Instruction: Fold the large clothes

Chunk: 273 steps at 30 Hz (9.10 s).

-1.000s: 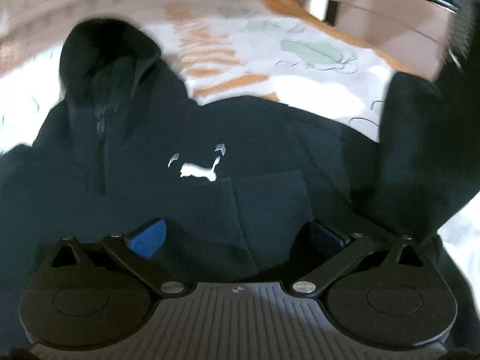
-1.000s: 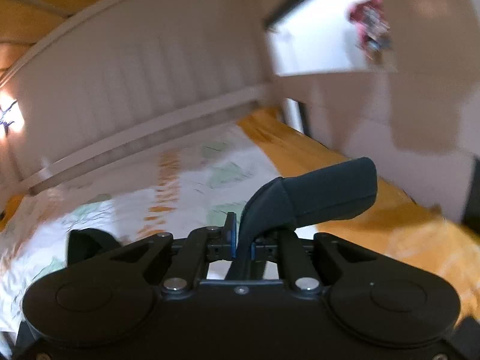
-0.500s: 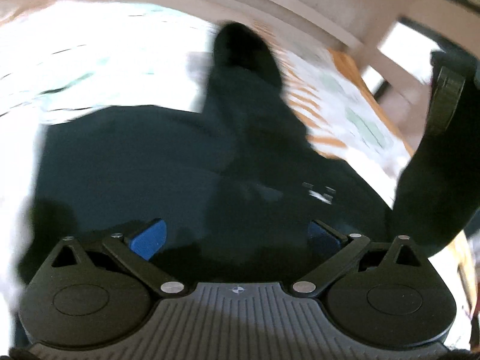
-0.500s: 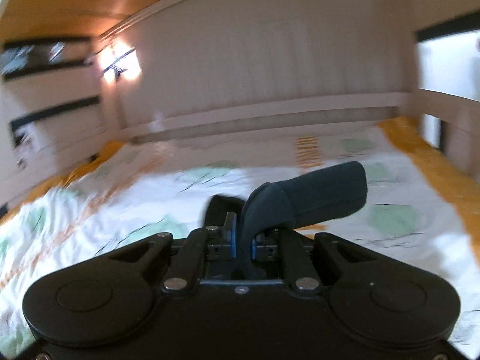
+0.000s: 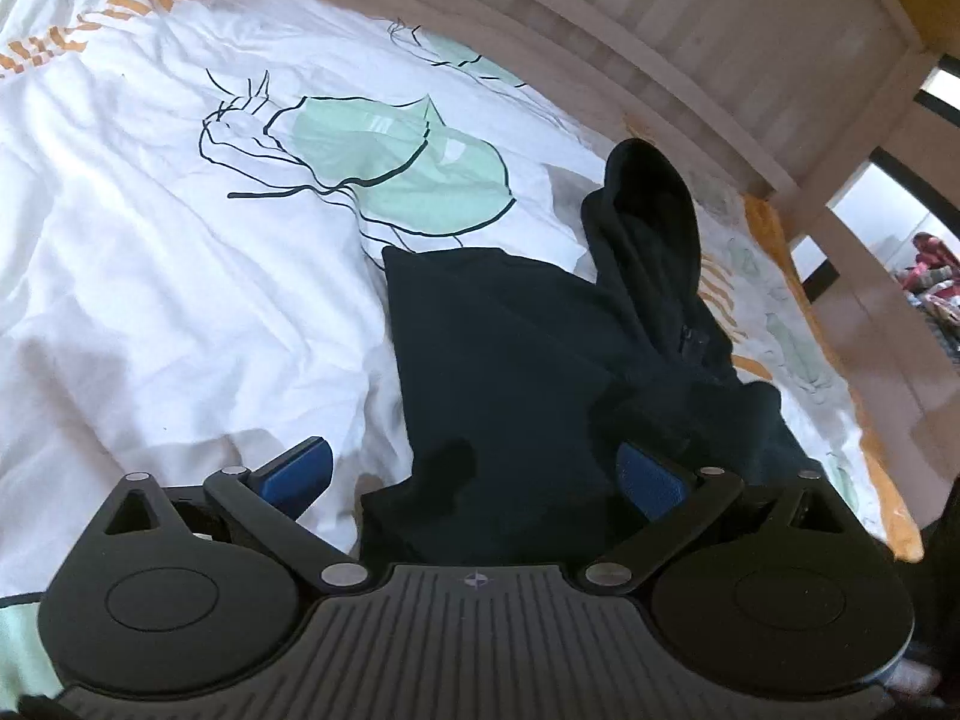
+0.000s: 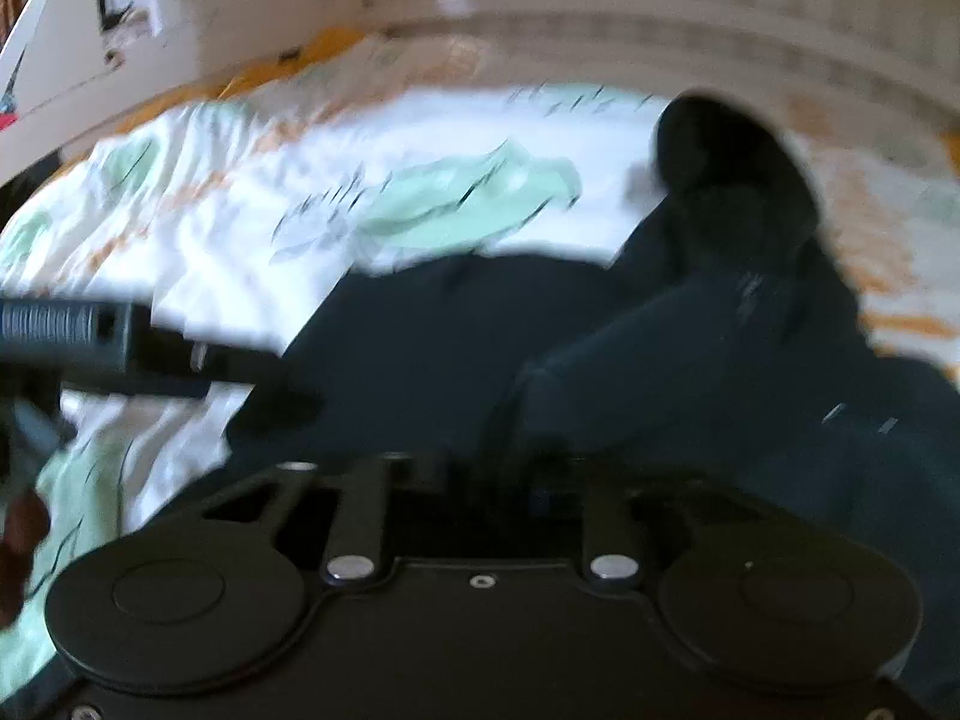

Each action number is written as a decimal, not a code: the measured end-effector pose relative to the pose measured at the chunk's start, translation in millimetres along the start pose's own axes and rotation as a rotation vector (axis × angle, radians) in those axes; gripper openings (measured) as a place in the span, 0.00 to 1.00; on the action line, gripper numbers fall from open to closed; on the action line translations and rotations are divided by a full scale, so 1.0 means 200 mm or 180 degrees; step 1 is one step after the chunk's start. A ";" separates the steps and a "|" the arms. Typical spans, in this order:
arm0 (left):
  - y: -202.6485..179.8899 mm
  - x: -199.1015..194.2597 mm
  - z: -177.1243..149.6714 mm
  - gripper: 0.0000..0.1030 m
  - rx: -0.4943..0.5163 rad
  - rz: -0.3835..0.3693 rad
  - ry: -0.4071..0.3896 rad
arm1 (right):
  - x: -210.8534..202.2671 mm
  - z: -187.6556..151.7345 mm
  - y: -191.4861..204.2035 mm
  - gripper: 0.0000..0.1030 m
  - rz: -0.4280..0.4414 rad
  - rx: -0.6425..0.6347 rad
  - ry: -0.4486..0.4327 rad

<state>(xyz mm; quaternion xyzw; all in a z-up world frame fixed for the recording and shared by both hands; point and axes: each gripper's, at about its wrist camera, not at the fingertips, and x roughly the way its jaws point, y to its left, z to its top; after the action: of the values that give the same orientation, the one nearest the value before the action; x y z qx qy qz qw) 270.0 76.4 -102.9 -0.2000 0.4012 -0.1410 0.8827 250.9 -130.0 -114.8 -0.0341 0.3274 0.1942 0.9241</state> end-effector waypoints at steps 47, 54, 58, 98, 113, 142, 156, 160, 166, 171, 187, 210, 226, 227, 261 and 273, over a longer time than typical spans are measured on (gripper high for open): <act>-0.25 0.28 -0.12 0.99 0.0527 0.0194 -0.0129 | -0.68 -0.53 -0.91 0.80 -0.1368 0.1250 -0.0067; -0.25 0.30 -0.12 0.99 0.0663 0.0168 -0.0091 | -0.67 -0.61 -1.10 0.82 -0.1765 0.1627 -0.0145; -0.24 0.31 -0.12 0.99 0.0764 0.0212 -0.0084 | -0.68 -0.64 -1.12 0.82 -0.1709 0.1624 -0.0116; -0.15 0.29 -0.15 1.00 0.1038 0.0179 -0.0097 | -0.36 -0.34 -1.43 0.85 -0.1453 0.1298 -0.0010; 0.00 0.19 -0.14 1.00 0.0804 0.0359 0.0017 | -0.53 -0.55 -1.18 0.87 -0.1361 0.1035 0.0026; -0.59 0.54 0.45 0.94 0.1212 0.0725 -0.0489 | 0.00 0.32 -1.08 0.84 -0.1176 0.0476 -0.0427; -0.70 0.99 0.65 0.84 0.1174 0.0708 -0.0330 | 0.54 0.63 -1.17 0.69 -0.0841 0.0689 -0.0464; -0.71 1.06 0.68 0.84 0.1248 0.0773 -0.0382 | 0.65 0.69 -1.23 0.69 -0.1013 0.0818 -0.0441; -0.73 1.19 0.70 0.84 0.1270 0.0859 -0.0342 | 0.75 0.71 -1.26 0.69 -0.1118 0.0806 -0.0311; -0.69 1.20 0.73 0.76 0.1358 0.1302 -0.0470 | 0.74 0.70 -1.28 0.39 -0.1743 0.0501 -0.0211; -0.42 1.17 0.63 0.78 0.1667 0.1359 -0.0100 | 0.54 0.43 -1.65 0.61 -0.1119 0.1179 -0.0096; -0.69 1.19 0.79 0.77 0.0798 0.0276 -0.0057 | 0.46 0.67 -1.56 0.77 -0.0119 0.0998 -0.0527; -0.56 1.41 0.60 0.93 0.0984 0.0368 -0.0206 | 0.83 0.80 -1.65 0.84 0.0064 0.0912 -0.0059; -0.56 1.41 0.60 0.93 0.0978 0.0356 -0.0224 | 0.85 0.80 -1.65 0.84 0.0075 0.0900 -0.0034; -0.36 0.61 0.36 0.92 0.0031 -0.1210 0.0739 | -0.19 0.54 -0.85 0.18 0.0285 -0.1051 -0.1120; -0.14 0.41 0.07 0.95 -0.0386 -0.1266 0.0925 | -0.37 -0.23 -0.37 0.18 0.0310 -0.2397 -0.0507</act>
<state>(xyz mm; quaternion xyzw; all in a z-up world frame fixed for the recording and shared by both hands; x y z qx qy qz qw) 331.0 21.1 -134.2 -0.3052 0.4844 -0.3149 0.7570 199.6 -231.0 -109.9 -0.3403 0.1616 0.3465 0.8591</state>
